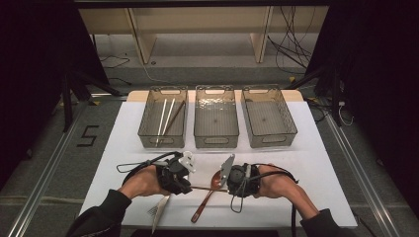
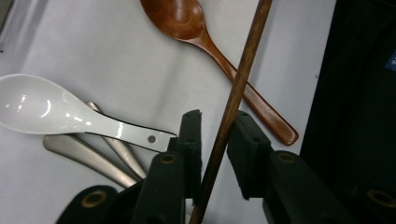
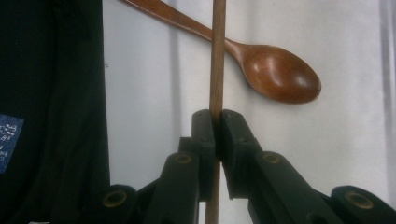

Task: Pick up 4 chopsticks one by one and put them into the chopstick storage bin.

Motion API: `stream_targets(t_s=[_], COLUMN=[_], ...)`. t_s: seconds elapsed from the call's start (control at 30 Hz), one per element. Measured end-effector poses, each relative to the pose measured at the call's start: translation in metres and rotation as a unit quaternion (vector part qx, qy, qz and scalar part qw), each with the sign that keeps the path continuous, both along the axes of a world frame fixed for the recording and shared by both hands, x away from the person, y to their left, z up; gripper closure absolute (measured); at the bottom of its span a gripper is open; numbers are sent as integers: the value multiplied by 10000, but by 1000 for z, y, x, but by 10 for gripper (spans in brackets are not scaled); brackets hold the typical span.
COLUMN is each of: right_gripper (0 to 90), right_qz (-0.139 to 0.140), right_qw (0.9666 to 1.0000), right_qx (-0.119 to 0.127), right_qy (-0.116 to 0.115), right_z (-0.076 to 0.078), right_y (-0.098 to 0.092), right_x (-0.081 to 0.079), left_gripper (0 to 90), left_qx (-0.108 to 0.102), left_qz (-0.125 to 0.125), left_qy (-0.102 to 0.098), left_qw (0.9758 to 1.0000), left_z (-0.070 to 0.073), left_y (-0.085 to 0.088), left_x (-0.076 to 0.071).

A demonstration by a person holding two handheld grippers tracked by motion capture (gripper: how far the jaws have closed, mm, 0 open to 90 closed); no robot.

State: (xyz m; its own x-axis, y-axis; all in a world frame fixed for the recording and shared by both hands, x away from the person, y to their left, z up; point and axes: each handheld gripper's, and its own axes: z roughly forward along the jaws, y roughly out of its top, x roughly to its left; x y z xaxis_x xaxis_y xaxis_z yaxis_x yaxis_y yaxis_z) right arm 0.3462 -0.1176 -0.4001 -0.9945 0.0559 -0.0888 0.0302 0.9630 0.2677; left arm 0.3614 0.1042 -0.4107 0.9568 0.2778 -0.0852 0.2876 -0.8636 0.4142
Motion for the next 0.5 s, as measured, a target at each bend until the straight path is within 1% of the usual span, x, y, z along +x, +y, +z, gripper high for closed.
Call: stream_targets(t_s=[0.07,0.17,0.23,0.3,0.33,0.37,0.4,0.43,0.5], right_gripper=[847,845,838,821,811,799,773,741,682], right_qz=[35,61,75,-10,-58,-105,-147,-216,-360], right_qw=[10000,10000,10000,10000,9999,9997,9996,9994,9985], right_qx=[7,2,9,-2,25,44,75,93,220], right_qy=[2,-2,-11,-98,-127,-200,-241,-238,-353], right_z=[0,-1,-2,-1,0,1,3,4,7], right_y=[0,0,0,-2,-3,-4,-6,-8,-12], right_x=[0,0,0,1,2,3,5,7,9], left_gripper=[762,777,791,812,823,837,845,848,849], left_qx=[14,31,-26,-88,-121,-204,-202,-135,-191], left_qz=[-68,-152,-216,-306,-391,-426,-419,-390,-354], left_qy=[38,40,89,129,128,142,120,-14,-30], left_qw=[10000,9999,9997,9994,9991,9988,9988,9991,9992], left_z=[-1,-1,-1,-1,0,0,1,2,5], left_y=[0,0,0,0,0,-1,-2,-3,0], left_x=[-1,-1,-2,-3,-4,-5,-6,-7,-5])
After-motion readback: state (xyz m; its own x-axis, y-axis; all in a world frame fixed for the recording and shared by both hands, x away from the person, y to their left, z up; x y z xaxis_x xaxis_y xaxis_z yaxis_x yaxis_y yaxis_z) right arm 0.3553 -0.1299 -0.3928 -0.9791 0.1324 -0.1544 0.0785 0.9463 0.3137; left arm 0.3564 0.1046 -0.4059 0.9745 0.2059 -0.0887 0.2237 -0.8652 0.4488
